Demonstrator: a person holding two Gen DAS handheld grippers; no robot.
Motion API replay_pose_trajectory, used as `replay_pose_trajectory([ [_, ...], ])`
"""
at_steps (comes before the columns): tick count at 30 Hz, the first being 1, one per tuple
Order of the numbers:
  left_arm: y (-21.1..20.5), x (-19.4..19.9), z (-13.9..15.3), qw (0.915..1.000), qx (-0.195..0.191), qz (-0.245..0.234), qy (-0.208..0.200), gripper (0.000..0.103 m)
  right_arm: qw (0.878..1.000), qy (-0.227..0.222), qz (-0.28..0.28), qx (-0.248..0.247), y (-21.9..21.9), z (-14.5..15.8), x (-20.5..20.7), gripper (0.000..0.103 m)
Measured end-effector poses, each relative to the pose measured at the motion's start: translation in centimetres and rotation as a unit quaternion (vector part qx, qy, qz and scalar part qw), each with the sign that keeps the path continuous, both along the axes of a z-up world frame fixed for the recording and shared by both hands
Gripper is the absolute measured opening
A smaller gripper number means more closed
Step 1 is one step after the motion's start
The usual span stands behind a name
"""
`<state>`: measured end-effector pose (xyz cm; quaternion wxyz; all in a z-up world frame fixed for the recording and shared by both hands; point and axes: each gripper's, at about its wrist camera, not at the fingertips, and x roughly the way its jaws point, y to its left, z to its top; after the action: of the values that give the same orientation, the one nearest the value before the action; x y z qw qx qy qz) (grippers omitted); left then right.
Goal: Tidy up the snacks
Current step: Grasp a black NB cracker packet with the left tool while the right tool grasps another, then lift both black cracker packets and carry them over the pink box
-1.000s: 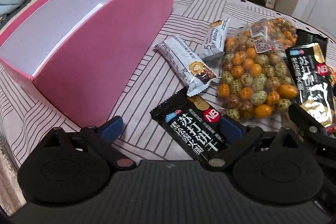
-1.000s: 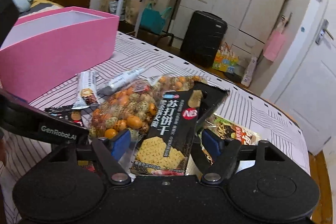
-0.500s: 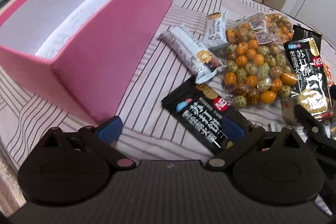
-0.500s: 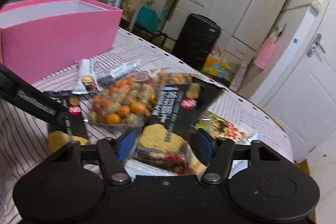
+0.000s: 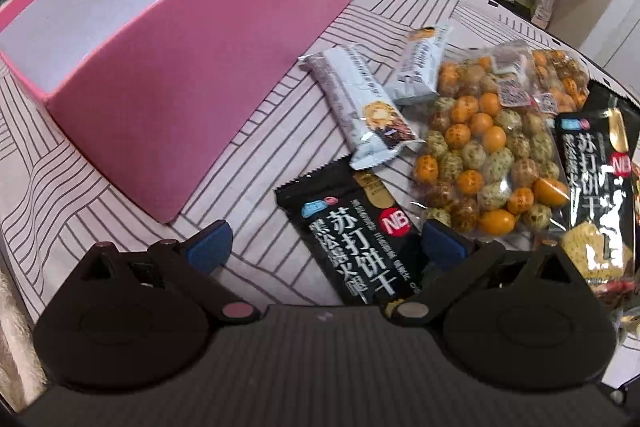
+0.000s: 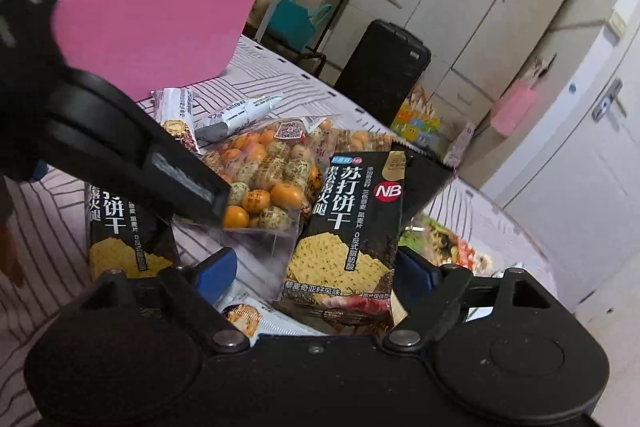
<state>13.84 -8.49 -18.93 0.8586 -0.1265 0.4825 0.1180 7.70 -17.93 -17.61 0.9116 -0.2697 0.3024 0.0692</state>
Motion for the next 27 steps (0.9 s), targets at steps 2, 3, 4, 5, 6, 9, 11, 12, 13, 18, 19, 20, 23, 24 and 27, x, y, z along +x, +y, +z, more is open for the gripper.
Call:
replay_pose_trajectory([
  [2,-0.3,-0.3,-0.1,0.9997,0.007,-0.022,-0.005,0.102,1.0,-0.016,-0.003,-0.002,0.0,0.3,-0.6,0.067],
  [3,-0.4,-0.4,-0.2,0.9992,0.013,-0.037,-0.008,0.099,1.0,-0.017,-0.008,0.003,-0.3,0.7,-0.8,0.062],
  [4,-0.4,-0.6,-0.1,0.9985,0.017,-0.049,-0.016,0.097,1.0,-0.017,-0.014,0.013,-0.6,1.1,-0.9,0.054],
  [5,-0.4,-0.9,-0.1,0.998,0.02,-0.057,-0.019,0.092,0.999,-0.019,-0.021,0.028,-1.1,1.5,-1.1,0.043],
  [6,-0.3,-1.2,0.0,0.9971,0.024,-0.069,-0.024,0.085,0.998,-0.018,-0.03,0.044,-1.7,2.1,-1.3,0.04],
  [9,-0.3,-2.0,0.6,0.993,0.047,-0.104,-0.031,0.069,0.995,0.001,-0.052,0.081,-3.3,2.9,-1.4,0.035],
  [11,-0.2,-2.4,0.9,0.9898,0.059,-0.127,-0.026,0.068,0.993,0.013,-0.063,0.097,-3.9,3.0,-1.4,0.034],
  [12,0.0,-2.4,1.1,0.9892,0.062,-0.131,-0.022,0.068,0.992,0.02,-0.069,0.103,-4.1,3.1,-1.5,0.035],
  [13,0.3,-2.4,1.2,0.9887,0.066,-0.134,-0.017,0.068,0.991,0.025,-0.075,0.107,-4.1,3.1,-1.4,0.036],
  [18,0.8,-2.8,1.2,0.9884,0.079,-0.13,-0.004,0.073,0.993,0.011,-0.087,0.076,-3.0,2.3,-1.0,0.057],
  [19,0.9,-2.8,1.1,0.9889,0.079,-0.126,-0.004,0.074,0.993,0.013,-0.085,0.077,-2.7,2.2,-0.9,0.064],
  [20,0.9,-2.9,1.0,0.9893,0.08,-0.122,-0.004,0.077,0.993,0.019,-0.085,0.078,-2.5,2.1,-0.8,0.069],
  [23,1.4,-3.0,0.7,0.9921,0.07,-0.104,-0.003,0.084,0.994,0.026,-0.079,0.064,-1.6,1.2,-0.4,0.072],
  [24,1.7,-3.0,0.6,0.9933,0.061,-0.098,-0.001,0.084,0.995,0.025,-0.076,0.054,-1.2,0.9,-0.3,0.073],
  [27,2.3,-3.0,0.5,0.9939,0.034,-0.105,-0.004,0.071,0.998,0.013,-0.054,0.004,0.0,-0.2,0.3,0.074],
])
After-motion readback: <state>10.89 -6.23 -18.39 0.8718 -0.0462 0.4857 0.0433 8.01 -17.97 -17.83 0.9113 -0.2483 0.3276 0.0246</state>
